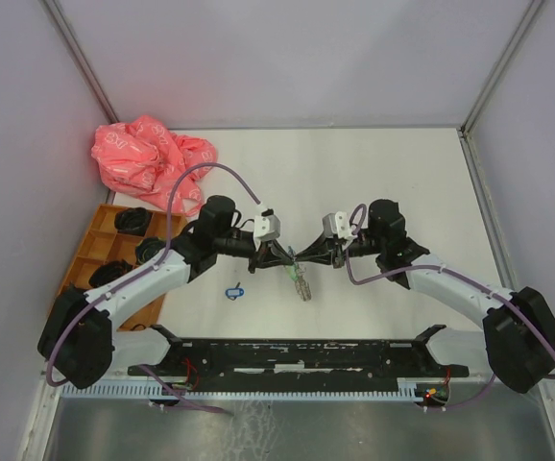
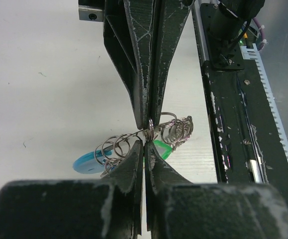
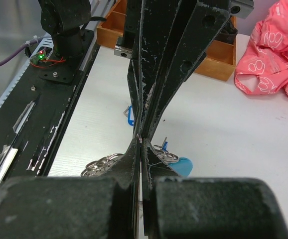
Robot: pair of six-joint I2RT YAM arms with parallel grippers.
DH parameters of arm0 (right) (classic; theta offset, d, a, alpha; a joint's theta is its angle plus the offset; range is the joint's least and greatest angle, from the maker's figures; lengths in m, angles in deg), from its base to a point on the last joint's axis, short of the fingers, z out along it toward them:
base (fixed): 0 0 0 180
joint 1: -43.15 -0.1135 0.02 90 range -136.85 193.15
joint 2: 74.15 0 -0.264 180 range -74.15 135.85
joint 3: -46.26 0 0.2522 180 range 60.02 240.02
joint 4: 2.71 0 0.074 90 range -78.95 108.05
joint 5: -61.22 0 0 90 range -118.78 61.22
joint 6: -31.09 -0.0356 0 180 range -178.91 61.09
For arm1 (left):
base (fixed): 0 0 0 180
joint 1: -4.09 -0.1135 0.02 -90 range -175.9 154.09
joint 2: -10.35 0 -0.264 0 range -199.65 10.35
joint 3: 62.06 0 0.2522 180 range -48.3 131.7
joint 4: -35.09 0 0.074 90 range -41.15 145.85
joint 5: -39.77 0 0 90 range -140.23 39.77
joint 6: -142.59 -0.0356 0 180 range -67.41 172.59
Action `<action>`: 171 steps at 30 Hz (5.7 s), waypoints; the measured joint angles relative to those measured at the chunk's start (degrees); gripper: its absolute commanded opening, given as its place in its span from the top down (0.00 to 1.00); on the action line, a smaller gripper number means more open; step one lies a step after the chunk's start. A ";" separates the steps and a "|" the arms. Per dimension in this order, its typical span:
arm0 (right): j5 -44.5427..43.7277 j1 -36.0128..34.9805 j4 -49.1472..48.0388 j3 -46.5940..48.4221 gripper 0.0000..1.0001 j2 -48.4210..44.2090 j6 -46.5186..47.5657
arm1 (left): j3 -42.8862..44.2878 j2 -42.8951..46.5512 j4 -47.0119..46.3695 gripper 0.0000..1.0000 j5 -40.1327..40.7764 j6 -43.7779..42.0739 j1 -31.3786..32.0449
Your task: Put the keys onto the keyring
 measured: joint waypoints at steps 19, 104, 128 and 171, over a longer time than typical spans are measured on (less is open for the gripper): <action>-3.63 -0.48 -24.85 -6.34 0.99 3.13 -13.81 | -5.95 -0.24 -16.65 0.72 1.86 12.31 -0.61; -10.12 -1.64 19.17 3.67 0.64 -5.44 13.31 | 11.21 3.85 21.03 0.97 31.26 -0.04 13.29; -3.65 -1.57 18.16 6.03 0.99 -0.17 14.03 | 12.35 2.23 21.97 0.84 31.01 -1.01 13.62; -1.14 -1.18 14.40 4.37 0.99 -0.52 11.72 | 2.58 0.48 6.88 0.97 5.79 -4.00 2.75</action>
